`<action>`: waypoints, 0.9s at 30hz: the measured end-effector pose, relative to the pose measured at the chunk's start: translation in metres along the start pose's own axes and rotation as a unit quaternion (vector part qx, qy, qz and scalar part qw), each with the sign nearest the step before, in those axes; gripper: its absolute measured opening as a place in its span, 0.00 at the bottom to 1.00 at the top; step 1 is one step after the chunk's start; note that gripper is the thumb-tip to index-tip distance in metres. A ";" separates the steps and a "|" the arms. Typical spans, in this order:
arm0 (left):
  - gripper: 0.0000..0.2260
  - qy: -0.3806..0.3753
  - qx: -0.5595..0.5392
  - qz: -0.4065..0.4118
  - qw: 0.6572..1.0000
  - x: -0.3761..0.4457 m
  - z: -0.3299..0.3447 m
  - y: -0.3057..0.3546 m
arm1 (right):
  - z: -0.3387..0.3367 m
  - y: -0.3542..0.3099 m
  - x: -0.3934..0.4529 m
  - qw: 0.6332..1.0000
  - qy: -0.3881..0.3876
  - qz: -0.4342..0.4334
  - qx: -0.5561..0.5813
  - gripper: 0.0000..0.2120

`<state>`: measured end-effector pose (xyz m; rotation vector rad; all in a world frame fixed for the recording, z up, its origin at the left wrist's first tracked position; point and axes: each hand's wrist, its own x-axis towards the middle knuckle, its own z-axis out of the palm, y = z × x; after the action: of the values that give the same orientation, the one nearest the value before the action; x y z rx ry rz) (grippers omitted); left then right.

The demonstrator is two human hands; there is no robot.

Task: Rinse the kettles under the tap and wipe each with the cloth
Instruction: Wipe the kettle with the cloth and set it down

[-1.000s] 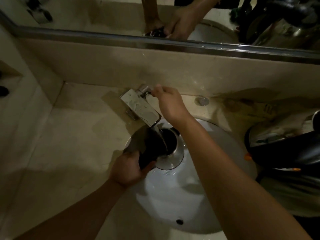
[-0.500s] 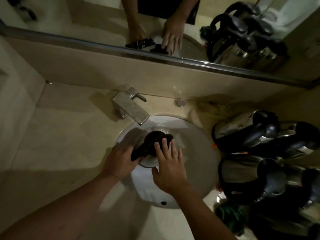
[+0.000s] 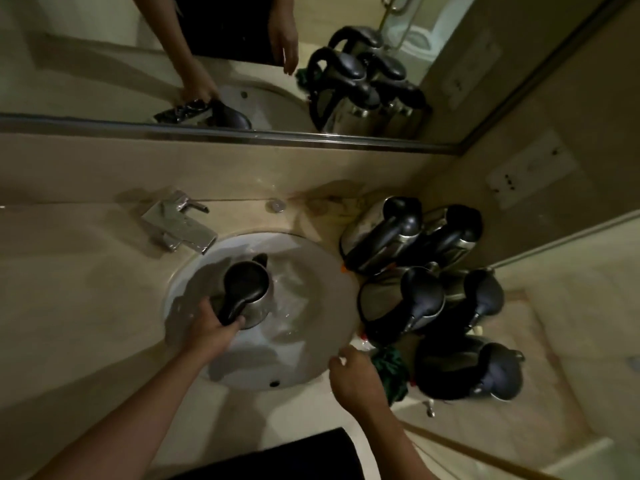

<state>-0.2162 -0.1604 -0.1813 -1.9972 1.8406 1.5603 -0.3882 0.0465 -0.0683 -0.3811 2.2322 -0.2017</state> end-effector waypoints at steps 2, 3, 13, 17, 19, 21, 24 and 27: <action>0.41 -0.002 -0.009 0.006 1.000 -0.008 0.016 0.008 | -0.006 0.022 -0.002 0.997 0.020 0.070 -0.028 0.22; 0.42 0.006 -0.008 0.003 1.000 -0.013 0.023 0.013 | -0.009 0.030 -0.002 0.995 0.015 0.093 -0.040 0.23; 0.15 -0.004 -0.208 -0.074 0.975 -0.032 0.044 0.023 | -0.001 0.083 0.020 0.996 0.040 0.072 -0.023 0.24; 0.12 -0.019 -0.284 -0.089 0.955 -0.045 0.033 0.040 | 0.009 0.085 0.018 0.991 0.029 0.094 0.091 0.17; 0.10 -0.035 -0.310 -0.100 0.945 -0.058 0.022 0.046 | 0.013 0.082 0.013 0.982 0.049 0.086 0.161 0.10; 0.13 -0.049 -0.334 -0.086 0.937 -0.073 0.008 0.048 | 0.009 0.066 0.004 0.972 0.061 0.038 0.226 0.07; 0.12 -0.071 -0.355 -0.048 0.931 -0.099 -0.011 0.057 | -0.013 0.026 -0.030 0.944 0.068 -0.060 0.318 0.05; 0.12 -0.101 -0.374 -0.002 0.922 -0.129 -0.037 0.076 | -0.040 -0.020 -0.076 0.901 0.096 -0.183 0.381 0.10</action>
<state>-0.2256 -0.1098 -0.0361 -1.9152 1.2532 2.6364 -0.3695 0.0543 0.0177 -0.3445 2.0449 -1.3124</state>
